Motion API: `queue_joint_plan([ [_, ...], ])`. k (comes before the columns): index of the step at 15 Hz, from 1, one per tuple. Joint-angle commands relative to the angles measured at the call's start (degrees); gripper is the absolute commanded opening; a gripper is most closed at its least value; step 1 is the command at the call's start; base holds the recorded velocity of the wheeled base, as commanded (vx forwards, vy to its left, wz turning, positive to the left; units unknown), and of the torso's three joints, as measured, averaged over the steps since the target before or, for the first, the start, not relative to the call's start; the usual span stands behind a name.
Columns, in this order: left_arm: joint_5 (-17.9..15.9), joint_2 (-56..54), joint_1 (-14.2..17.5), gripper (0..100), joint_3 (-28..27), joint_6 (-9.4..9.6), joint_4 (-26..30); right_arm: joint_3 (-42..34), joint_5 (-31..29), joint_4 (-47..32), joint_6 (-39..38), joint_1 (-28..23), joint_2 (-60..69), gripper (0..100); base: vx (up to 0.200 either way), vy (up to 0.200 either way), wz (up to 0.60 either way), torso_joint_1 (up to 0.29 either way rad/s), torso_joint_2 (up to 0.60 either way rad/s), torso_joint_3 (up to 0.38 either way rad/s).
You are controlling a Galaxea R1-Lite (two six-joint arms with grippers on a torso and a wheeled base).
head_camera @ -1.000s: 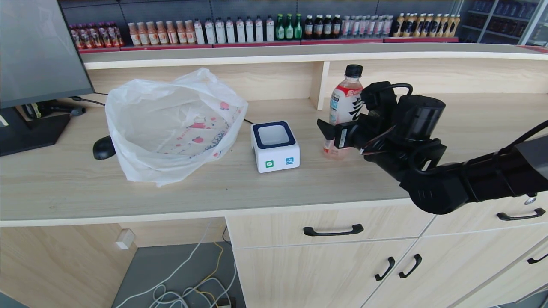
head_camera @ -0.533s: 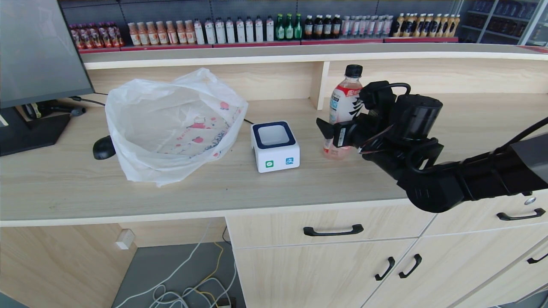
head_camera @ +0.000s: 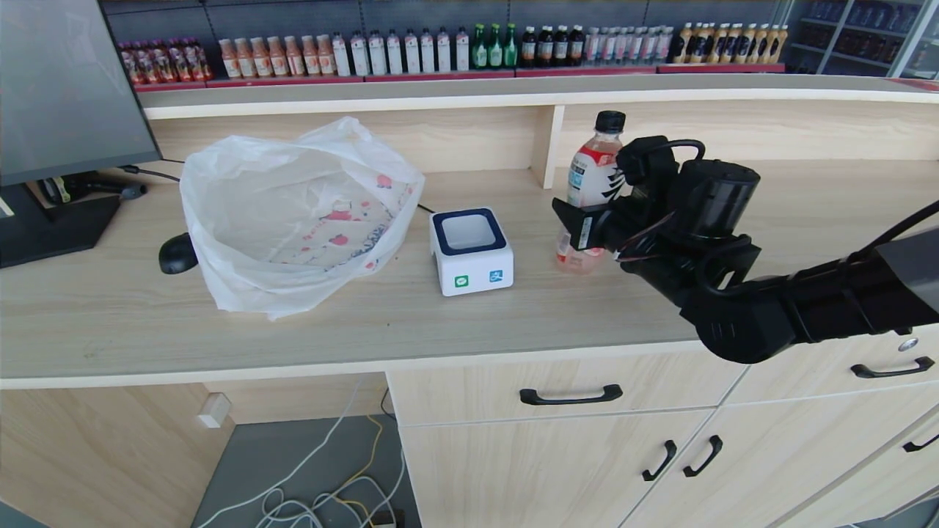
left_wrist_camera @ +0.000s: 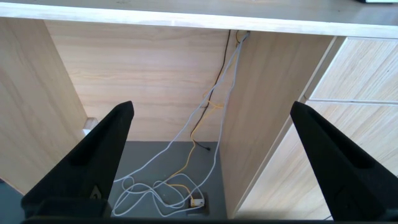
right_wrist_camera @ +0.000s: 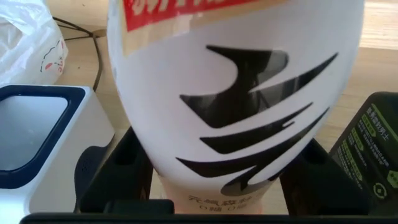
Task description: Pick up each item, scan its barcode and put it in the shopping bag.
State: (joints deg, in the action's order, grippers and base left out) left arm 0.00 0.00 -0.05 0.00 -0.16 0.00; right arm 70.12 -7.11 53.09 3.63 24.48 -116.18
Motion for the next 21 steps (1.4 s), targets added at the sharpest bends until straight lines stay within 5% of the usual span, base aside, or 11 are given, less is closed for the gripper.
queue_joint_plan([
  [1,0.0,0.0,-0.04,100,0.0,-0.02,0.0,0.02,-0.01,0.0,0.06,0.13,0.86,0,0.0,0.0,0.0,0.0,0.0,0.0],
  [9,0.0,0.0,-0.04,100,0.0,-0.02,0.0,-2.71,-0.36,-0.09,0.5,0.13,7.81,0,0.0,0.0,0.0,0.0,0.0,0.0],
  [21,0.0,0.0,-0.04,100,0.0,-0.02,0.0,-24.51,-0.28,-0.18,1.82,1.71,34.35,0,0.0,0.0,0.0,0.0,0.0,0.0],
])
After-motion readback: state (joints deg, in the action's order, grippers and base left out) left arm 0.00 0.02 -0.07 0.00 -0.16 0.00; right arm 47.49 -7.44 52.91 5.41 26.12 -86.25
